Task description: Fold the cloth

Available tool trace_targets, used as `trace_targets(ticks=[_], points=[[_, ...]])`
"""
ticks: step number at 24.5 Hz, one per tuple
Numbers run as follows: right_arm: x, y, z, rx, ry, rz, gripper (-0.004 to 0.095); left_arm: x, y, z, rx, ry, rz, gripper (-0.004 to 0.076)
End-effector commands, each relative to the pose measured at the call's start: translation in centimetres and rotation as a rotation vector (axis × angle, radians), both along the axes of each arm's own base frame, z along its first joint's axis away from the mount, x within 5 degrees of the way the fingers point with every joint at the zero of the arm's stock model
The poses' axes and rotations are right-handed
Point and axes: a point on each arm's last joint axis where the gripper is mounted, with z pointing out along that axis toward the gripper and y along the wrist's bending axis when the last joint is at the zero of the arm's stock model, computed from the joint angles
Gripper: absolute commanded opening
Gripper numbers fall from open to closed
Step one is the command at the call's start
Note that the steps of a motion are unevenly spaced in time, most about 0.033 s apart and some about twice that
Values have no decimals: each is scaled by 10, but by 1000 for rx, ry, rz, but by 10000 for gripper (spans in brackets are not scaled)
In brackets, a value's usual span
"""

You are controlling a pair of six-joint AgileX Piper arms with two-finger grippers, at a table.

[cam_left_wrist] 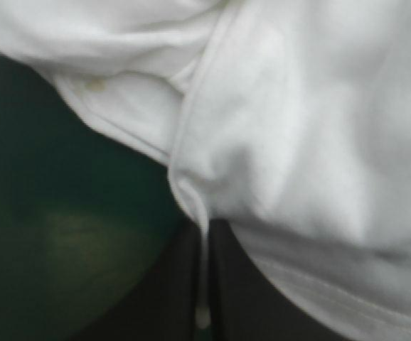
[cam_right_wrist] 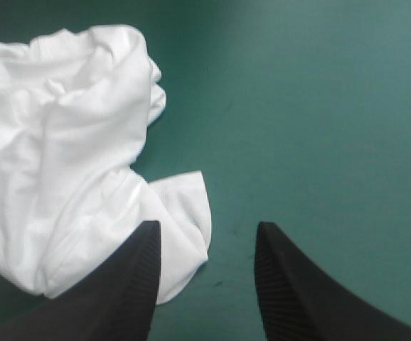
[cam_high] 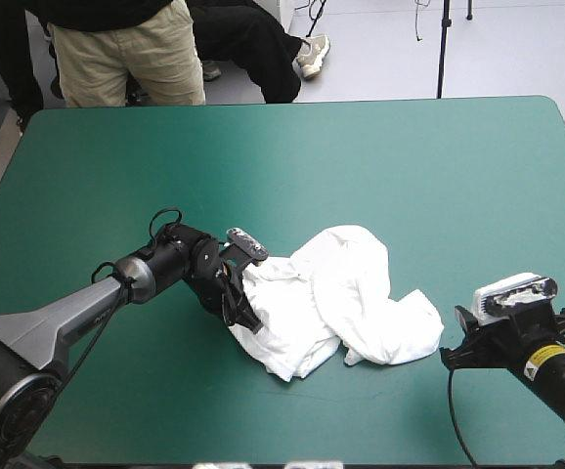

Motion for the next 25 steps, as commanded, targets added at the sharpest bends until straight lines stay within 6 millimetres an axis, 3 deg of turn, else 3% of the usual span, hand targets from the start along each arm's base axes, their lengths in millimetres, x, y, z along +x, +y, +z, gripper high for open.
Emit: trace_targets(ticks=[1, 5, 12, 15, 19, 23, 25], points=[[16, 3, 12, -31, 15, -12, 454, -5, 0, -4, 28, 31, -8, -18], [44, 14, 3, -87, 153, -12, 583, -5, 0, -4, 20, 34, -2, -18], [99, 36, -62, -174, 423, 3, 581, -3, -3, -3, -7, 13, 11, -18], [109, 42, -83, -170, 512, 1, 559, -3, -3, -3, -7, 14, 10, -18], [112, 47, -96, -181, 571, 38, 405, -3, -3, -3, -8, 13, 11, -18], [111, 50, -97, -171, 582, 90, 7, -2, -3, -3, -11, 6, 12, -18], [110, 51, -97, -162, 584, 97, -7, -2, -3, -2, -18, -2, 23, -18]])
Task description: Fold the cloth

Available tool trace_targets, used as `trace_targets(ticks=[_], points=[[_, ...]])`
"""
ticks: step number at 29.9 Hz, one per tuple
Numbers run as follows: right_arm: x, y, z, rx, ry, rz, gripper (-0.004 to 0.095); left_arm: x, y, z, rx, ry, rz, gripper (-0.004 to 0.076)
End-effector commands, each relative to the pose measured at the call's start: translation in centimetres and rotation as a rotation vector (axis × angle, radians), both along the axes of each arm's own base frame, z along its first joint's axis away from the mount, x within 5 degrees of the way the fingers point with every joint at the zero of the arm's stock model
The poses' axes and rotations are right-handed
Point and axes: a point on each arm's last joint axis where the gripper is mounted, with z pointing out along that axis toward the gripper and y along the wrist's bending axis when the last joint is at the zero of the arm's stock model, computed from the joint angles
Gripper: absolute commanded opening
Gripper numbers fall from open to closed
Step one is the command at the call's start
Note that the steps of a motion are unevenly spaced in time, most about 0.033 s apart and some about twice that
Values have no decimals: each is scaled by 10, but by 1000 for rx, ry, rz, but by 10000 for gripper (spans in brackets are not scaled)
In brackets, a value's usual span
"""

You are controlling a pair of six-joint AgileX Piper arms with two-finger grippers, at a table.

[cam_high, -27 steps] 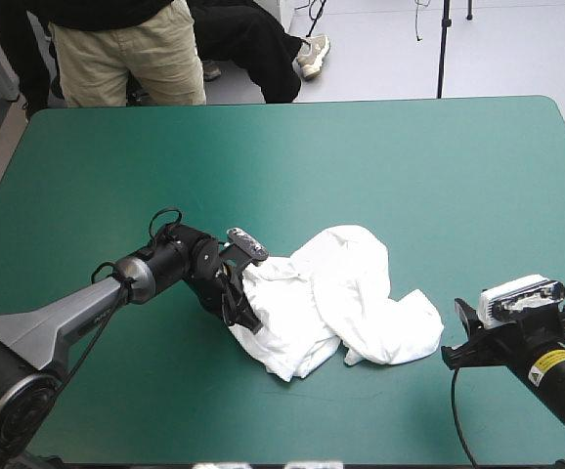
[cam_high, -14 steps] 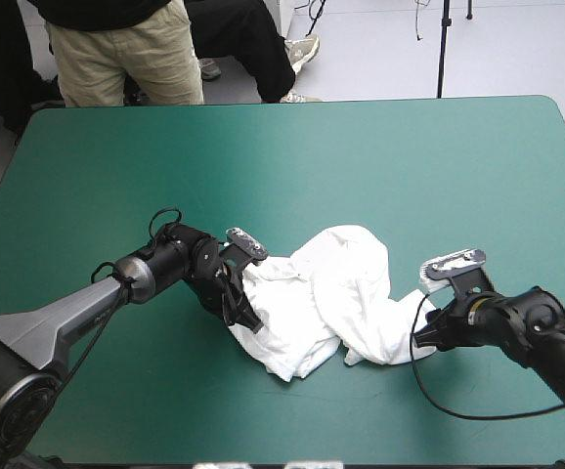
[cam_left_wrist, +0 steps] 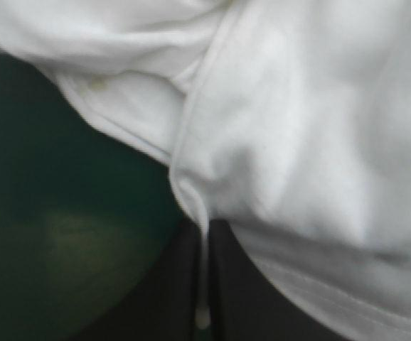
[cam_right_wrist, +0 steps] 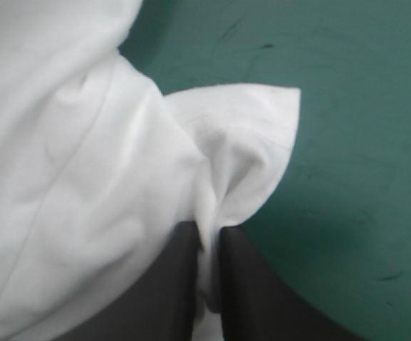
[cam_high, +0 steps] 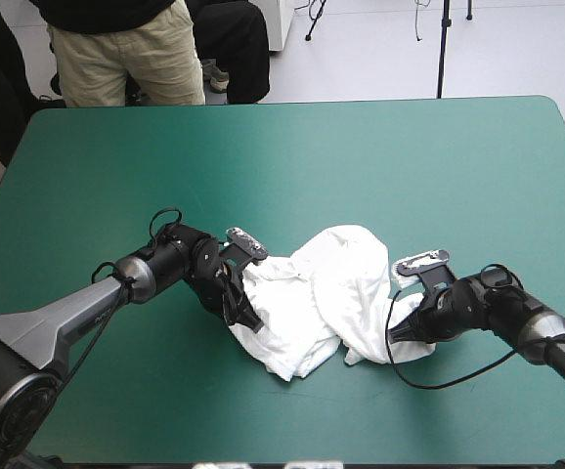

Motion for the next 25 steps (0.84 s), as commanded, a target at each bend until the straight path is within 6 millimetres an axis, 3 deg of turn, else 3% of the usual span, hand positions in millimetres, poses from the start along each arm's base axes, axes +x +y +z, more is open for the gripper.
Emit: trace_targets(ticks=[1, 5, 10, 15, 19, 25], points=[[4, 2, 0, 11, -27, 29, -9, -2, -2, -1, -9, -1, 13, -18], [3, 1, 13, 39, -106, 26, -13, -4, 1, 12, -33, -46, 22, -18], [-3, -1, 51, 88, -241, 27, -13, -8, 17, 53, -90, -159, 62, -18], [-10, -4, 120, 166, -478, 32, -13, -15, 39, 116, -169, -347, 99, -18], [-17, -9, 190, 188, -717, 53, -13, -22, 51, 179, -255, -549, 114, -18], [-34, -17, 277, 187, -987, 105, -13, -43, 68, 278, -359, -882, 116, -18]])
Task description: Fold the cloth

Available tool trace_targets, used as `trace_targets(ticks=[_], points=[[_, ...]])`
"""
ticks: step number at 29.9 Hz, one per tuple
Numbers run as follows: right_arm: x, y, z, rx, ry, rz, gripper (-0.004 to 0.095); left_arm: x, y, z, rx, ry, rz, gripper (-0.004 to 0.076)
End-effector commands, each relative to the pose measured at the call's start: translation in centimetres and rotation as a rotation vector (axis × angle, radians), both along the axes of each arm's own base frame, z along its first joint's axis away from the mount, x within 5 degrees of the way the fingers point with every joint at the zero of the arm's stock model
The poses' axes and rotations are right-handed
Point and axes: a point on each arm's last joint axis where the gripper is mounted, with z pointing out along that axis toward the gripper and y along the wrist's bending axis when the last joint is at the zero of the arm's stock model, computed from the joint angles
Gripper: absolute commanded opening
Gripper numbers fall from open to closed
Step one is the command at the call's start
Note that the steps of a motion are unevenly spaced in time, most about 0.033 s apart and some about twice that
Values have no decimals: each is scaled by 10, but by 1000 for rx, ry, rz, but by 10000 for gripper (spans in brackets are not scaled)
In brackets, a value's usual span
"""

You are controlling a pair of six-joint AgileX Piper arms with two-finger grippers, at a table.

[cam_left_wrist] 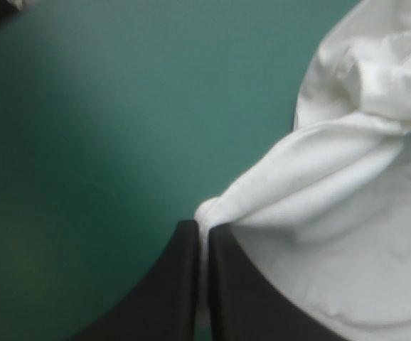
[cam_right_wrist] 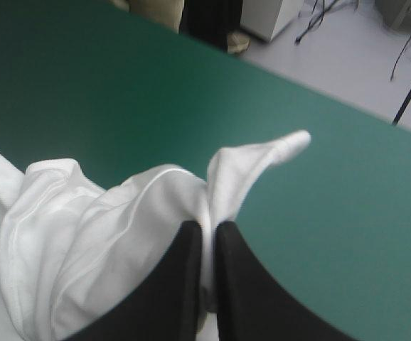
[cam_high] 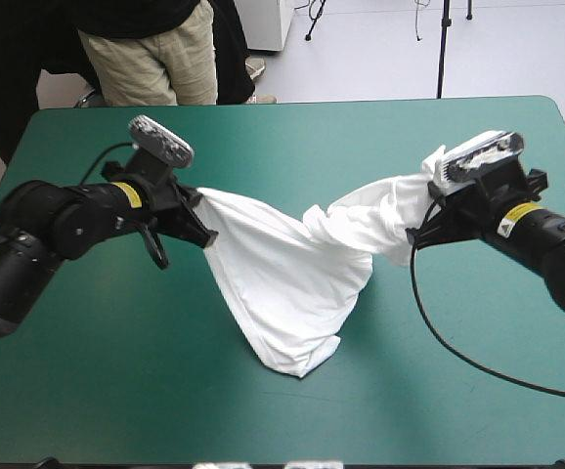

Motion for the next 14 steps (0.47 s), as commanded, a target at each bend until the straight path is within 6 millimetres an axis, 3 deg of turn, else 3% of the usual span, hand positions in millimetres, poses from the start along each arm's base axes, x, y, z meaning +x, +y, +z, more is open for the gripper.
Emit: trace_targets(ticks=[1, 8, 14], points=[[-18, -9, 62, 15, -246, 10, -13, -21, 16, 73, -92, -273, 26, -18], [-58, -23, 136, 19, -474, 21, -13, -63, 44, 167, -172, -600, 59, -18], [-107, -42, 190, 59, -686, 8, -13, -109, 68, 221, -228, -837, 63, -18]])
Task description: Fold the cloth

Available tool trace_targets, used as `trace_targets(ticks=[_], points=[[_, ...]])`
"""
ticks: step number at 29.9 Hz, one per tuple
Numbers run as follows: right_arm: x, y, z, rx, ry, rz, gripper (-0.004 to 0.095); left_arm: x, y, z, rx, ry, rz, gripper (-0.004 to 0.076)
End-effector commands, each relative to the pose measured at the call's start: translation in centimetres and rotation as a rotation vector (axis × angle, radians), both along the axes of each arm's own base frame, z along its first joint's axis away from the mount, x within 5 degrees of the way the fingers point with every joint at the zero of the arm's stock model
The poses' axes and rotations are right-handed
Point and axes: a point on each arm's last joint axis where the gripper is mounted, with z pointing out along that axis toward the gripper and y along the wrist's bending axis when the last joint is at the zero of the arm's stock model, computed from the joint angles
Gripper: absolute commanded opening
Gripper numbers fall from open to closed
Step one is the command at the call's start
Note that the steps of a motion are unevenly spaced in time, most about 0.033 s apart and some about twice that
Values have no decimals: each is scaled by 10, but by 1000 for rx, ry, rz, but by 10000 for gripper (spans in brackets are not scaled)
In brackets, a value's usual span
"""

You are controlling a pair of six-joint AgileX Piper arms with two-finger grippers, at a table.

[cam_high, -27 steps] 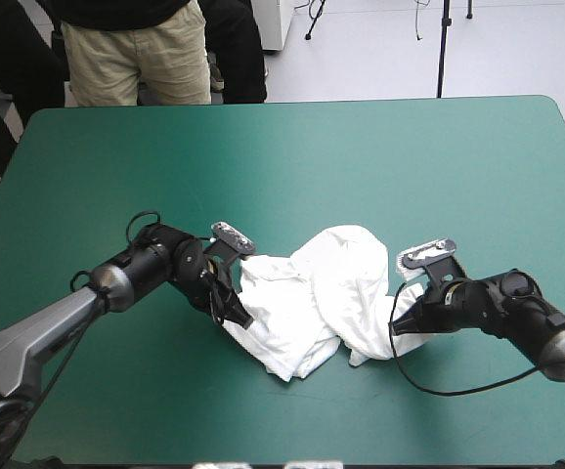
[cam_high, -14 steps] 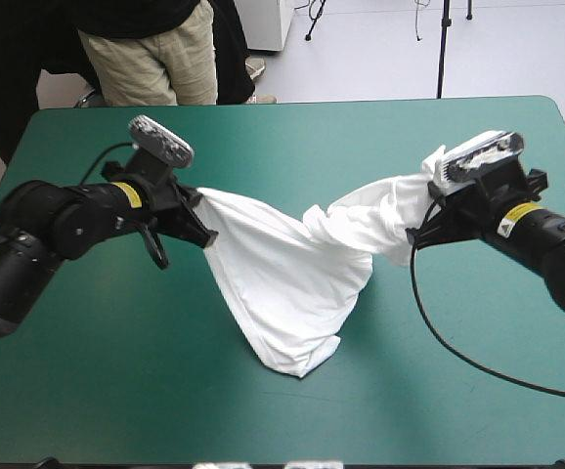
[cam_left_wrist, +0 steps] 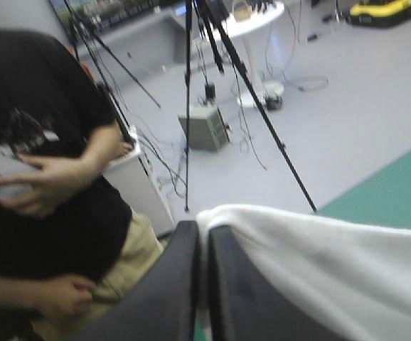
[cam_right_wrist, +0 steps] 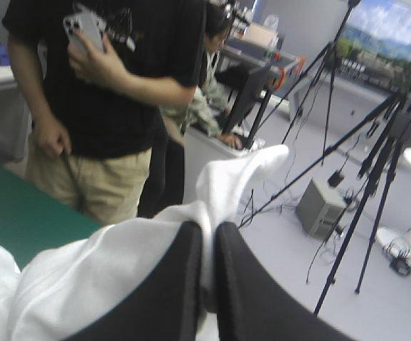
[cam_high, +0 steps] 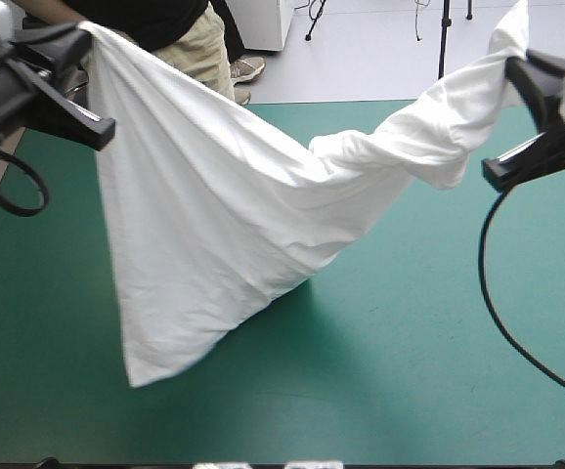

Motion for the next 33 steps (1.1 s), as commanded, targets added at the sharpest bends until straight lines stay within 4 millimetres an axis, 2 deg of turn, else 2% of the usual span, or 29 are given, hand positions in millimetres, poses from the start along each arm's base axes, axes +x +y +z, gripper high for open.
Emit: trace_targets(ticks=[1, 5, 10, 12, 14, 18, 21, 23, 26, 28, 33], points=[[-42, -17, 43, 50, -240, -15, -13, -42, 24, 42, -75, -240, 23, -18], [-72, -29, 64, 67, -343, -28, -13, -74, 41, 67, -119, -390, 38, -18], [-96, -42, 78, 56, -431, -89, -13, -100, 56, 83, -164, -509, 58, -18], [-98, -46, 80, 44, -444, -121, -12, -100, 58, 82, -154, -508, 81, -18], [-98, -48, 79, 37, -441, -143, -12, -91, 54, 78, -139, -461, 84, -18], [-78, -46, 74, 9, -359, -201, -13, -50, 39, 60, -106, -295, 130, -18], [-49, -43, 66, -13, -245, -268, -13, -5, 26, 35, -63, -137, 230, -18], [-16, -37, 54, -56, -126, -336, -13, 31, 15, 12, -9, -45, 316, -18], [43, -20, 31, -138, 23, -380, -18, 82, -2, -25, 78, 53, 410, -18], [83, -4, 11, -187, 104, -362, -18, 108, -12, -45, 139, 82, 449, -18], [169, 30, -39, -229, 272, -293, -17, 171, -34, -91, 249, 156, 477, -17]])
